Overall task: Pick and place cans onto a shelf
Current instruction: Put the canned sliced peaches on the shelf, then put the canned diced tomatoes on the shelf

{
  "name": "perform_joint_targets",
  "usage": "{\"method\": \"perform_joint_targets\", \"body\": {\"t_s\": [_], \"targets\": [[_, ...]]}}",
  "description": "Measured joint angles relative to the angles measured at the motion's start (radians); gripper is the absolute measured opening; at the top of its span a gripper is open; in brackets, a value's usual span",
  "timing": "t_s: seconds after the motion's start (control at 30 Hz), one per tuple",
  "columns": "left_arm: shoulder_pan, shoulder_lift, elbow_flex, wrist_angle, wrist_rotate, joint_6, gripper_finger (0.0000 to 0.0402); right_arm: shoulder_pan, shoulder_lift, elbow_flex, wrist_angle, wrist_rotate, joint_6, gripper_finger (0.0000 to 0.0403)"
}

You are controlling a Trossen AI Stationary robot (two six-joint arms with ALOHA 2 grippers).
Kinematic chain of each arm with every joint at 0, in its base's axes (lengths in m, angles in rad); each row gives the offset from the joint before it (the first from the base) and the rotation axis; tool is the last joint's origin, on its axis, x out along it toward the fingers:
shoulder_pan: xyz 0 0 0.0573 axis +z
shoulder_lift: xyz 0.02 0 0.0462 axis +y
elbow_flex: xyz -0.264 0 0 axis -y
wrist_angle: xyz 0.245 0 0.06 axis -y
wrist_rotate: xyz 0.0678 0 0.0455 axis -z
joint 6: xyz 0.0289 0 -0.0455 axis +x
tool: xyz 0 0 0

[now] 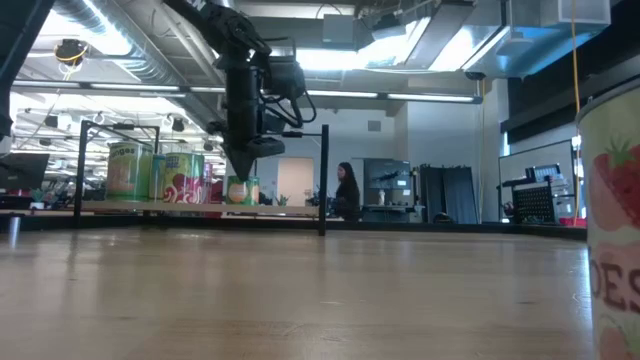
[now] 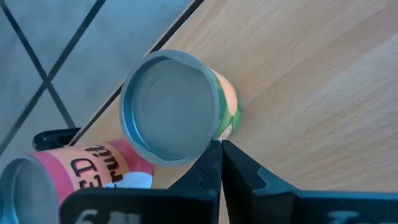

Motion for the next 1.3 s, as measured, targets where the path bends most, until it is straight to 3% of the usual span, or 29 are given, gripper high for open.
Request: {"method": "perform_joint_targets", "body": {"t_s": [0.2,0.4,0.6,0.73,0.93,1.1,1.3], "targets": [[-0.014,-0.012,0.0,-0.006,0.075,-0.01,0.0,0.0,0.0,0.0,-0.001,0.0,-0.003,0.0053],[-0.121,-0.113,-0.001,-0.011,0.202,-0.043,0.0,0.0,0.0,0.0,-0.038,-0.002,-0.002,0.0053],[-0.265,-0.28,-0.001,-0.014,0.367,0.024,0.0,0.0,-0.001,0.0,-0.037,-0.172,-0.027,0.0053],[-0.373,-0.385,-0.001,-0.015,0.43,0.054,0.0,0.014,-0.003,-0.012,-0.034,-0.215,-0.002,0.0053],[-0.571,-0.508,0.0,-0.016,0.367,0.057,0.0,0.065,-0.003,-0.068,-0.034,-0.28,0.111,0.0053],[-0.699,-0.557,0.0,-0.008,0.303,0.026,0.0,0.117,-0.003,-0.127,-0.027,-0.196,0.21,0.0053],[-0.822,-0.559,0.0,-0.004,0.238,-0.06,0.0,0.193,-0.005,-0.189,-0.023,-0.175,0.237,0.0053]]}}
